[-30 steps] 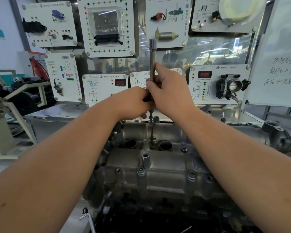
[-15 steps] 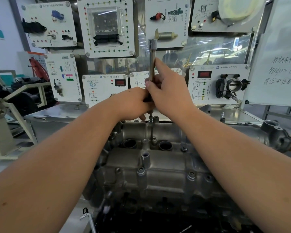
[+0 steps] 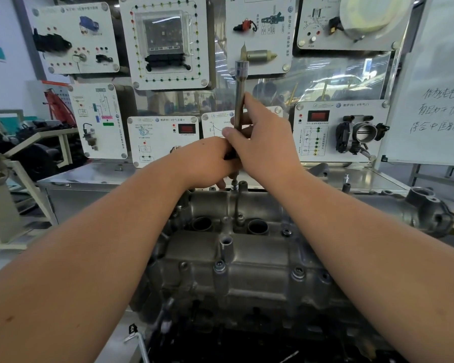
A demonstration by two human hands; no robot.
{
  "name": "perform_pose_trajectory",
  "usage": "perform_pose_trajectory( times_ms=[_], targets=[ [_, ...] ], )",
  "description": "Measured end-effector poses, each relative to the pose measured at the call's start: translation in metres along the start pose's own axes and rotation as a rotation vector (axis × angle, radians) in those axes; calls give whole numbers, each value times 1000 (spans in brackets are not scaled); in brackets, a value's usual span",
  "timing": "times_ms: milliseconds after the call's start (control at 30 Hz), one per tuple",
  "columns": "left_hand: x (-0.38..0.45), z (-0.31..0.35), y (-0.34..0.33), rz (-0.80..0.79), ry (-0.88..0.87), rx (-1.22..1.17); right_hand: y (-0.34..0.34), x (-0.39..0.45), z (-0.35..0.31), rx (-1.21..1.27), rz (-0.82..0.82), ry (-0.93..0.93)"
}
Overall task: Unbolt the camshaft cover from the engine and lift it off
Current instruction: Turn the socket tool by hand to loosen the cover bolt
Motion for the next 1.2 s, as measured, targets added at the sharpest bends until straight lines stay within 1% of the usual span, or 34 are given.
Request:
perform_pose_trajectory(
  times_ms=[100, 300, 467, 667, 833, 900, 1033, 1200],
  targets=[
    [2, -1, 0, 12, 8, 9, -1, 2, 2, -15, 20, -18],
    [-2, -1, 3, 30, -6, -47, -1, -1, -2, -1, -47, 4],
    [1, 0, 2, 49, 5, 28, 2, -2, -4, -9, -1, 6],
    [-1, 0, 2, 23, -4, -36, 1, -1, -3, -4, -63, -18],
    [1, -2, 3, 50, 1, 30, 1, -2, -3, -5, -21, -29],
    [2, -2, 3, 62, -3, 51, 1, -3, -4, 3, -29, -25],
    [-1, -3, 1, -10, -11, -63, -1, -3, -4, 15, -77, -15],
    [1, -3, 1, -11, -5, -16, 0, -2, -1, 3, -27, -22]
  ],
)
Point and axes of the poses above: each hand's wrist, its own x-axis towards the middle knuckle, its own y-axis out of the back of the hand, z = x × y, the point moved 2 cm from there along x, towards the middle knuckle, and after that the axes turned 2 degrees about -y, right-handed, at the moved point
